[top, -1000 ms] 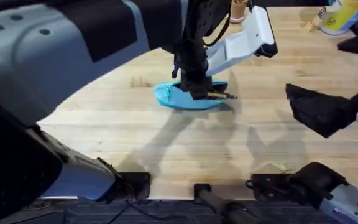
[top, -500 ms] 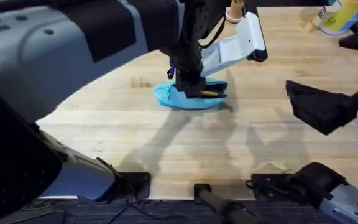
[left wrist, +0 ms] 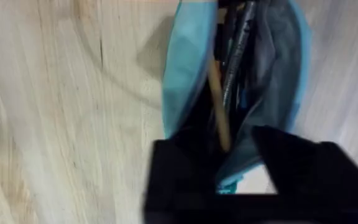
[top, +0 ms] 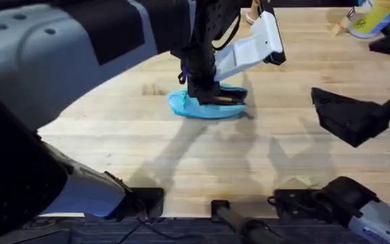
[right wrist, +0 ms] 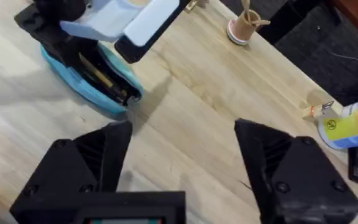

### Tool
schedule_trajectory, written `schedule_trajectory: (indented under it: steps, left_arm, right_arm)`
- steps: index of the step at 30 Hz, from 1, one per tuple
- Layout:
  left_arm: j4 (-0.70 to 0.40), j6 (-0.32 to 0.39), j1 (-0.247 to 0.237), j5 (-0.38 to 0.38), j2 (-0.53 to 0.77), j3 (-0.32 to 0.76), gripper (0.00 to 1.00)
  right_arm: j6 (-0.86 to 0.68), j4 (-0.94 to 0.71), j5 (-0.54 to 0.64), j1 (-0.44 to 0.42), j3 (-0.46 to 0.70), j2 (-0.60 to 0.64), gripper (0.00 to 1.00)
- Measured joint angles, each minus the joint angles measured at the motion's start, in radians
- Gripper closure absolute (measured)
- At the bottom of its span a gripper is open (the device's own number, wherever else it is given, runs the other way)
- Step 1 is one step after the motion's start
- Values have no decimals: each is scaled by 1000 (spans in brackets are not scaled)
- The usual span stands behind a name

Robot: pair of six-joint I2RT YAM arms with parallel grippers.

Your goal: Unzip the bag, pick up the pens from the table one at a time and place them inside, then zip the bag closed.

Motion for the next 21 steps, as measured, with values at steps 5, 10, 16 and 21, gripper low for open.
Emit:
schedule_trajectory:
  steps: [5, 10, 16, 21]
  left_arm:
    - [4, 4, 2, -16, 0, 0, 233]
    - [3, 4, 3, -22, 0, -3, 9]
    - [11, 4, 3, -22, 0, -3, 7]
    - [11, 4, 3, -22, 0, -3, 6]
  right_arm:
    - [0, 3, 0, 0, 0, 0, 4]
    - [0, 3, 0, 0, 0, 0, 5]
    - [0, 3, 0, 0, 0, 0, 3]
    - [0, 3, 0, 0, 0, 0, 3]
